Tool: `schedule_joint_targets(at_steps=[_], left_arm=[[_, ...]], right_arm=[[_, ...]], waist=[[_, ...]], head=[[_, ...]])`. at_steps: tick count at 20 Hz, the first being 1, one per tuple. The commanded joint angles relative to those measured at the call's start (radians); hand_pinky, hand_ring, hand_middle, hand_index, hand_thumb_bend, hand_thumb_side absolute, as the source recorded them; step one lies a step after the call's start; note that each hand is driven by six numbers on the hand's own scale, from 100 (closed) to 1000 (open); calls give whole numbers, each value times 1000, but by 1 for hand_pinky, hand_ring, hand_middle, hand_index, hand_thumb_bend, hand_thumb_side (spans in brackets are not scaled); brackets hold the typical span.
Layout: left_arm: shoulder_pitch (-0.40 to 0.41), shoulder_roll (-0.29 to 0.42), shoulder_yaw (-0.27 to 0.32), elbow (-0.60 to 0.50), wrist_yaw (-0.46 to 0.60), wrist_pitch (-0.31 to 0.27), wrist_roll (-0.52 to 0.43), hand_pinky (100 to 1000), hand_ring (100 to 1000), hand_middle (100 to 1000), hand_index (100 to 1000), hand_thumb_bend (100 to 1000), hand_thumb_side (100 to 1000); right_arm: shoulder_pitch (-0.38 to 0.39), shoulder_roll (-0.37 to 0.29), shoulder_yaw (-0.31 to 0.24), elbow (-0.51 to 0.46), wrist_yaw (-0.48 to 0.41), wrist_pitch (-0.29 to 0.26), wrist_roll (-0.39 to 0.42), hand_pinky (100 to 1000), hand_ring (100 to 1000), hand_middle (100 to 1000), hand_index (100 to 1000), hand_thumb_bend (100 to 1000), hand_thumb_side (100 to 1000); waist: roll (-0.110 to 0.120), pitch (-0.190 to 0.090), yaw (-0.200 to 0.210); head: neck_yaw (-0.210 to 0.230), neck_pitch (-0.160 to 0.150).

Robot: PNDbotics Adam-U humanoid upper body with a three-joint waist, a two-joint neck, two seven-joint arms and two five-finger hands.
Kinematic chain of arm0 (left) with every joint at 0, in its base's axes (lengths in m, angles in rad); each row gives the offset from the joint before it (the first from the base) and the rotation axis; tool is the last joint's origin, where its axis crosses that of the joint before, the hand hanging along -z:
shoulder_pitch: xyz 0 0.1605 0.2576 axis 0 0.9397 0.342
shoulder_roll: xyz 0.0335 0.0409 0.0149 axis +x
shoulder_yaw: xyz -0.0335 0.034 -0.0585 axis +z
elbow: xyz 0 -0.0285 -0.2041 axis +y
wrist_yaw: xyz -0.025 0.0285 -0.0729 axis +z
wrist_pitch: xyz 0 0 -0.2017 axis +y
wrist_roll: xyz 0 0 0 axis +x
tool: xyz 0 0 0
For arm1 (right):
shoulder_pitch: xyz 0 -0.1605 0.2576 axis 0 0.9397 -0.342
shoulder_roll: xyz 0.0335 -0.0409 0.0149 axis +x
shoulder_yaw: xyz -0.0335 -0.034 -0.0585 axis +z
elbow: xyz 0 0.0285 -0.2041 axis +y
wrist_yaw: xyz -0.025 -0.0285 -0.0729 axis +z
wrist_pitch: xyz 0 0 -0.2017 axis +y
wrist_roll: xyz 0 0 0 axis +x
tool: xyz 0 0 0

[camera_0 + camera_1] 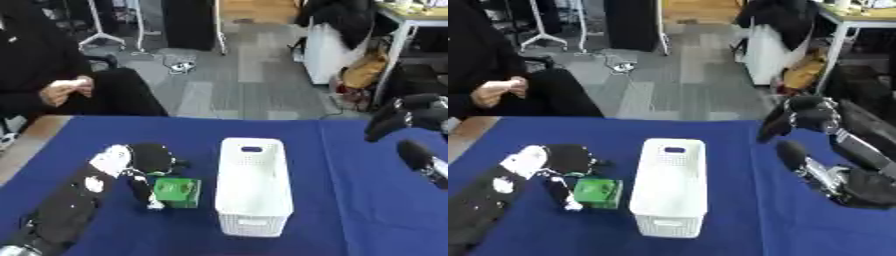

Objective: Pick up objects on the table and place them in the box.

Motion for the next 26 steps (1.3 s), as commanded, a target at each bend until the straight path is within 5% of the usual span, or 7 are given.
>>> schedule_joint_targets(at_steps=[1, 13, 26], left_arm=[[-11, 22, 8, -43, 57, 7, 47, 100, 100, 100, 217, 100, 846], [41, 50, 0, -84, 240, 115, 144, 100, 100, 100, 193, 100, 733], [60, 130, -18, -236, 433, 143, 30, 100, 100, 100, 193, 100, 730]], right_arm=[[-17, -10, -10, -15, -2, -51, 52, 564, 626, 621, 689, 151, 1000], [-16, -10, -16, -15, 1, -46, 50, 564, 626, 621, 689, 154, 1000], [-13, -16, -20, -15, 7, -42, 52, 564, 626, 621, 689, 152, 1000]], waist=[[2, -14, 0], [3, -15, 2], [6, -16, 5]], head=[[9, 2], [-6, 7], [-33, 15]])
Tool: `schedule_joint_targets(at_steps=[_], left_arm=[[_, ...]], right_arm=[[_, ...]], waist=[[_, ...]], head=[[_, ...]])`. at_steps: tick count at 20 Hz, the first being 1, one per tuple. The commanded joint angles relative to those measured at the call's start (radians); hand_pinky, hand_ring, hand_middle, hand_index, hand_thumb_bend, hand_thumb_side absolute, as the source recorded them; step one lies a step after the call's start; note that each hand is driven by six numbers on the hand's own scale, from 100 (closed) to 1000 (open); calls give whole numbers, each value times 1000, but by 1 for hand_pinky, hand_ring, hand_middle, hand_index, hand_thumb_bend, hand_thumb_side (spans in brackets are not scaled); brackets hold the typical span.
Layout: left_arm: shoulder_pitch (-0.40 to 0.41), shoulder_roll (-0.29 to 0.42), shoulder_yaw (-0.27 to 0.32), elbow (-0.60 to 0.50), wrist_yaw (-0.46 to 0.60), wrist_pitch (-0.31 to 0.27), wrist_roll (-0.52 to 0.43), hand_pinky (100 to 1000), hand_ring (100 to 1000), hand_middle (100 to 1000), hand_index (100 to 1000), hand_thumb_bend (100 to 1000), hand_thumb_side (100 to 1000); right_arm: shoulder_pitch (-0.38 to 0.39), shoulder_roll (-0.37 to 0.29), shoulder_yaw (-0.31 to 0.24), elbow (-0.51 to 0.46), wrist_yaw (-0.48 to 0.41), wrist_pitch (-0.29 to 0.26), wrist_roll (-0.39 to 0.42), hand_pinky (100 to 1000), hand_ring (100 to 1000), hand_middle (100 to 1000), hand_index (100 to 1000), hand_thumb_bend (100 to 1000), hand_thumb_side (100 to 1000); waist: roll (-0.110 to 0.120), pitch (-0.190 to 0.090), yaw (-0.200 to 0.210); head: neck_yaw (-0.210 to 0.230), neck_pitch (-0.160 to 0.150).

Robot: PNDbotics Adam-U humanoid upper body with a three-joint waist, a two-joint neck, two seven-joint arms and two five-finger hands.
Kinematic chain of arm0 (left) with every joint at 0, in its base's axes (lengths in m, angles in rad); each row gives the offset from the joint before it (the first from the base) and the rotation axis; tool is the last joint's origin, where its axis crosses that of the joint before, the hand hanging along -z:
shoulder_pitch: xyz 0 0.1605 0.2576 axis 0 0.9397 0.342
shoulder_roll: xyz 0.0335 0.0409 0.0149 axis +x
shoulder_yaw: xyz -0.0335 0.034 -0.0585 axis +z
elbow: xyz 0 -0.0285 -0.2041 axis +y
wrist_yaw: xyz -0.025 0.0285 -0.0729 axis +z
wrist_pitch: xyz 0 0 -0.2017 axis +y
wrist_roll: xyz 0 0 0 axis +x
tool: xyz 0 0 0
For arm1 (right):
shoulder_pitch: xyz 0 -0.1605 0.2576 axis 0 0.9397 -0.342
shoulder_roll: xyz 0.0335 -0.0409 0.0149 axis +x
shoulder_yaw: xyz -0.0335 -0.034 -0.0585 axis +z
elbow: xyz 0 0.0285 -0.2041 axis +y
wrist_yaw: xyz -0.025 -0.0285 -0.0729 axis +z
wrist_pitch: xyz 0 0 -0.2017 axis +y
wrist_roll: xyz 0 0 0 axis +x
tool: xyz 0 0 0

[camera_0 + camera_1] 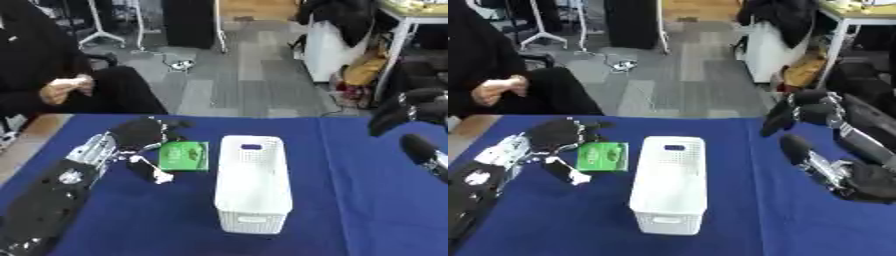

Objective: Pick up objects on the table and place them in the box.

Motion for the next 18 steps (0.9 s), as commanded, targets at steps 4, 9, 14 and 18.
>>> schedule_joint_targets(at_steps=[4, 9, 14, 18], left_arm=[[-8, 66, -8, -103, 110, 9, -52, 100, 100, 100, 193, 100, 730], [1, 85, -37, -181, 156, 6, -66, 100, 100, 100, 193, 100, 730], [3, 95, -57, -272, 153, 48, -39, 100, 100, 100, 192, 100, 730], [5, 91, -81, -304, 178, 48, -42, 100, 100, 100, 193, 100, 727]], right_arm=[[-12, -18, -8, -15, 4, -47, 49, 564, 627, 622, 689, 153, 1000], [-9, -22, -9, -15, 7, -46, 51, 565, 627, 622, 689, 151, 1000], [-7, -26, -8, -15, 8, -47, 52, 565, 626, 622, 689, 150, 1000], [-7, -26, -7, -15, 8, -47, 55, 565, 626, 622, 689, 149, 1000]], waist=[[3, -15, 2], [3, -15, 5], [3, -15, 8], [4, -16, 7]], head=[[-25, 5], [-36, 2], [-39, -2], [-37, -5]])
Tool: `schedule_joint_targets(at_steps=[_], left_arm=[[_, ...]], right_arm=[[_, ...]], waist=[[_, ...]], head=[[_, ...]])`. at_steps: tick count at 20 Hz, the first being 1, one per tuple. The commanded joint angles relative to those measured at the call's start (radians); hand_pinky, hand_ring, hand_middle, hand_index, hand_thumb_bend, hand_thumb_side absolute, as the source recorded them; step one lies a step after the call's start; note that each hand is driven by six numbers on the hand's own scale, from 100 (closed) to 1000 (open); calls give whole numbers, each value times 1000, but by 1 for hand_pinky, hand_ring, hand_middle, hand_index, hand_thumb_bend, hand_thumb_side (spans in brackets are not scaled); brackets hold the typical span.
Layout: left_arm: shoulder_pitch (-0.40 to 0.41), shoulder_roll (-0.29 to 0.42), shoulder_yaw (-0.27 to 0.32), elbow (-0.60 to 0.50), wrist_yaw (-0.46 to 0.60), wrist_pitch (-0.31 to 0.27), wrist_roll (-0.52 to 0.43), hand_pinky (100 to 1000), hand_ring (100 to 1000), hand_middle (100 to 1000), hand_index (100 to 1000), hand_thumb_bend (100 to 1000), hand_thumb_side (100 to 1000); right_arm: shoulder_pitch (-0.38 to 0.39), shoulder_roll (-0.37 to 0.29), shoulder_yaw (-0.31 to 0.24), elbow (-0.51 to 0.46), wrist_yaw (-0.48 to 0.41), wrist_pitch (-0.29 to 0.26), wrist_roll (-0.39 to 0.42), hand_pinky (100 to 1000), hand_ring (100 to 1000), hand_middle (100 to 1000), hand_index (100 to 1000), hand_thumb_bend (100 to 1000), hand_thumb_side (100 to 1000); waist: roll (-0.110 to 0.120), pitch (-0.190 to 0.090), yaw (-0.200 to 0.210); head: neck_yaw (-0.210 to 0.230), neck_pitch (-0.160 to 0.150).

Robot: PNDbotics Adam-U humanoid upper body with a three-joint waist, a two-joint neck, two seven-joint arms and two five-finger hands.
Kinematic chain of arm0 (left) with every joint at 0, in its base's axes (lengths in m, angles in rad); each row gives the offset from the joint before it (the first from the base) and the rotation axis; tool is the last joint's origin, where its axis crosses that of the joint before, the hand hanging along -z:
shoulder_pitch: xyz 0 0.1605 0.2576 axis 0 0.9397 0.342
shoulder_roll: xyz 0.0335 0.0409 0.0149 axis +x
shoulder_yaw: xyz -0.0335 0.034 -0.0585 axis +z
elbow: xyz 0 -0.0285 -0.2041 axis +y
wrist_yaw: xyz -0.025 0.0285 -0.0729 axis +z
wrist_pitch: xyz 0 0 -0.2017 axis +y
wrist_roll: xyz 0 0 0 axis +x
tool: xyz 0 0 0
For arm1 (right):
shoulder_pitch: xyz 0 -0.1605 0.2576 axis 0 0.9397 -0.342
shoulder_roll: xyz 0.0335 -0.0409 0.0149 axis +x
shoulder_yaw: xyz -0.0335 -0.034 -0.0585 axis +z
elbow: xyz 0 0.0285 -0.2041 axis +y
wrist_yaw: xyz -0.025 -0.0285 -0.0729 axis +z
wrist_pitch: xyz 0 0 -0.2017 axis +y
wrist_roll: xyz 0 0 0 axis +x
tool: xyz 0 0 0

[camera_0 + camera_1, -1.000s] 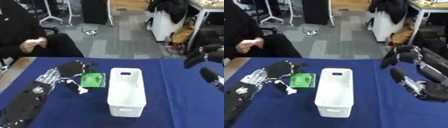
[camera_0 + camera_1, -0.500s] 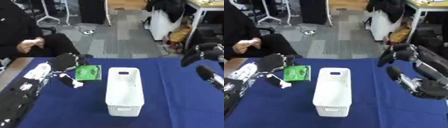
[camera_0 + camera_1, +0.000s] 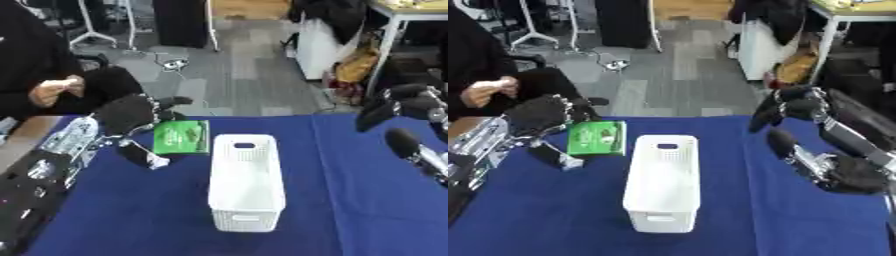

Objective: Pick up objects on the table and place them in the box.

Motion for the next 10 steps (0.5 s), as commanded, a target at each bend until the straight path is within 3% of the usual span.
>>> schedule_joint_targets(at_steps=[1, 10], left_arm=[[-16, 31, -11, -38, 35, -1, -9, 100, 100, 100, 193, 100, 726], [-33, 4, -39, -93, 134, -19, -80, 100, 100, 100, 193, 100, 725]], right_arm=[[-8, -24, -7, -15, 2, -49, 53, 565, 627, 622, 689, 150, 1000], [-11, -22, -6, -15, -1, -48, 57, 565, 627, 622, 689, 150, 1000]], waist=[[2, -15, -1], [3, -16, -5]], head=[[-6, -10], [0, -13]])
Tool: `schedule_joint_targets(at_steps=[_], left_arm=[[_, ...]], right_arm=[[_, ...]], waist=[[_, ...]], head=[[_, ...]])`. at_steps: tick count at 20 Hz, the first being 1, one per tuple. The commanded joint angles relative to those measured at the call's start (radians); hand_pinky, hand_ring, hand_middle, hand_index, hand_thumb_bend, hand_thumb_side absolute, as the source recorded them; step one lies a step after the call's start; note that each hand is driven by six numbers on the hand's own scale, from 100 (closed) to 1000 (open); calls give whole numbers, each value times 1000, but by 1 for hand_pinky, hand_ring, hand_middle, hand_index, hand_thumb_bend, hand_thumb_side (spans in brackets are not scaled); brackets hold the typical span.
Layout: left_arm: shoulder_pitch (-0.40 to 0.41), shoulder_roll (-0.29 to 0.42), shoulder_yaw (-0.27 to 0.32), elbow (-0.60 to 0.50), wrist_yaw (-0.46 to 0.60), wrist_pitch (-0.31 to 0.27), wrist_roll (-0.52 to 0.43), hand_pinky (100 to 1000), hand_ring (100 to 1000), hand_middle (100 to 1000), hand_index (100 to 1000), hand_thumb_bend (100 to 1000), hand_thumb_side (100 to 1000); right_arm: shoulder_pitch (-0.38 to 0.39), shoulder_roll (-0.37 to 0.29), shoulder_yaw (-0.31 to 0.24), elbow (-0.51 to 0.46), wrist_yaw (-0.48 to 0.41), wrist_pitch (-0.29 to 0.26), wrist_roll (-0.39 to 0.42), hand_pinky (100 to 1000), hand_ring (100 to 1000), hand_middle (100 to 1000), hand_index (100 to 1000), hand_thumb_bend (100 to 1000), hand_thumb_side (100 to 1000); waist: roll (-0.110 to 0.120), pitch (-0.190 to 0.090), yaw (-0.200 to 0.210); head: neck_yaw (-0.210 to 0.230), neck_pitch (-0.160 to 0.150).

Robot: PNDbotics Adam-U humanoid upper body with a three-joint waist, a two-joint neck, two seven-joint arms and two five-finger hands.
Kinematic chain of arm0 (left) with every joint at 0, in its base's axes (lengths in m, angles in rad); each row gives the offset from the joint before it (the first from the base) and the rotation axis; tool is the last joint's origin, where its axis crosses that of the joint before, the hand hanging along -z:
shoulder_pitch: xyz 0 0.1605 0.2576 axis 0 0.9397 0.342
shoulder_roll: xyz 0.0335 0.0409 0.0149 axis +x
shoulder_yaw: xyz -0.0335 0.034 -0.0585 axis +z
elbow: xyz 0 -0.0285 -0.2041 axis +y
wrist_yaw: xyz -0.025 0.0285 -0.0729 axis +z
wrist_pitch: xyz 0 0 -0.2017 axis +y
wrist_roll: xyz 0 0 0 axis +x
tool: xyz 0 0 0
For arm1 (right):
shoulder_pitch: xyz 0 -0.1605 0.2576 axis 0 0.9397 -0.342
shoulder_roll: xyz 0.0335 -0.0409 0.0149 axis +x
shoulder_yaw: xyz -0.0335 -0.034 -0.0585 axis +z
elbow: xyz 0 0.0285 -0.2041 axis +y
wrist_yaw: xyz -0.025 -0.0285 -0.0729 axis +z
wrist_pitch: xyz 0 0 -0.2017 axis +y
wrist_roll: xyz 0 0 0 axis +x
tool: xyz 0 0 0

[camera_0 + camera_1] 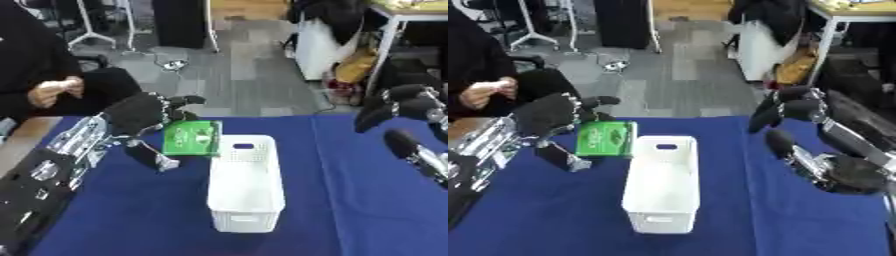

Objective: Pick up objects on the table and place them in the box.

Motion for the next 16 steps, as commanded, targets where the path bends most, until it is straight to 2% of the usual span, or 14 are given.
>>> schedule_joint_targets(at_steps=[1, 16], left_arm=[[-28, 3, -7, -33, 30, -8, -27, 100, 100, 100, 193, 100, 725], [-64, -82, -24, 8, 54, -49, -97, 100, 100, 100, 197, 100, 733]], right_arm=[[-12, -21, -6, -15, -1, -51, 55, 565, 627, 622, 689, 150, 1000], [-18, -15, -2, -15, -6, -54, 64, 565, 626, 621, 689, 149, 1000]], waist=[[2, -14, -2], [1, -11, -11]], head=[[1, -8], [17, -21]])
